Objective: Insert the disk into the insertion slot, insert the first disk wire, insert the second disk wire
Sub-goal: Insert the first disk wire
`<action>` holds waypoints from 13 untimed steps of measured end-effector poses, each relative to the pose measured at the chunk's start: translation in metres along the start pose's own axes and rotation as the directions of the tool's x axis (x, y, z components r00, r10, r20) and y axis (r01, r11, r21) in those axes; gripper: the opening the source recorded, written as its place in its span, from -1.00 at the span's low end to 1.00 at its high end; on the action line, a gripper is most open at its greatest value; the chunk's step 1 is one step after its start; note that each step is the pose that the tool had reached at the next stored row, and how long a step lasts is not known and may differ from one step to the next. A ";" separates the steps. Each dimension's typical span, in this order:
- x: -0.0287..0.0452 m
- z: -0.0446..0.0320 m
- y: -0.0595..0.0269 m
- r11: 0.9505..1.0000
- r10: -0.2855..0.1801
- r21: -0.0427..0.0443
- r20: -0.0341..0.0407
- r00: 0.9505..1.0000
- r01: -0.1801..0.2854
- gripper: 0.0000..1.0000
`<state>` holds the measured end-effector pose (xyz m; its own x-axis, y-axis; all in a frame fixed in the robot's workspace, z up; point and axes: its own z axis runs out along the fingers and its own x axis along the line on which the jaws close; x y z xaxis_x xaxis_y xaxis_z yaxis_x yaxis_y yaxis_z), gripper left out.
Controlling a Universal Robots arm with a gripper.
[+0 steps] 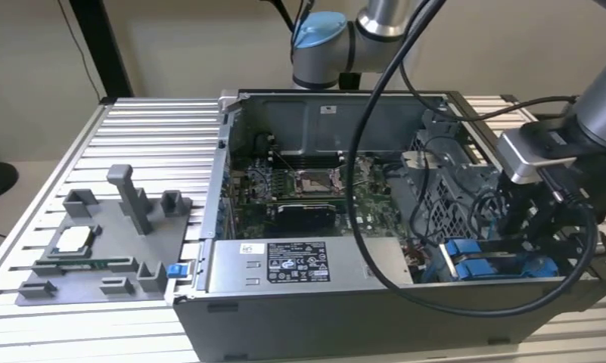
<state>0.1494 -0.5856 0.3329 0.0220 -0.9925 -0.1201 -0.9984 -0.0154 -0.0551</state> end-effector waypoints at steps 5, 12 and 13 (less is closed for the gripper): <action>-0.0026 -0.0207 -0.0012 1.000 0.000 0.000 -0.001 1.000 0.000 1.00; -0.0063 -0.0518 -0.0029 1.000 0.000 0.000 -0.001 1.000 0.000 1.00; -0.0068 -0.0558 -0.0031 1.000 0.000 0.000 -0.001 1.000 0.000 1.00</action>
<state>0.1494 -0.5855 0.3892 0.0219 -0.9926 -0.1195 -0.9984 -0.0154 -0.0551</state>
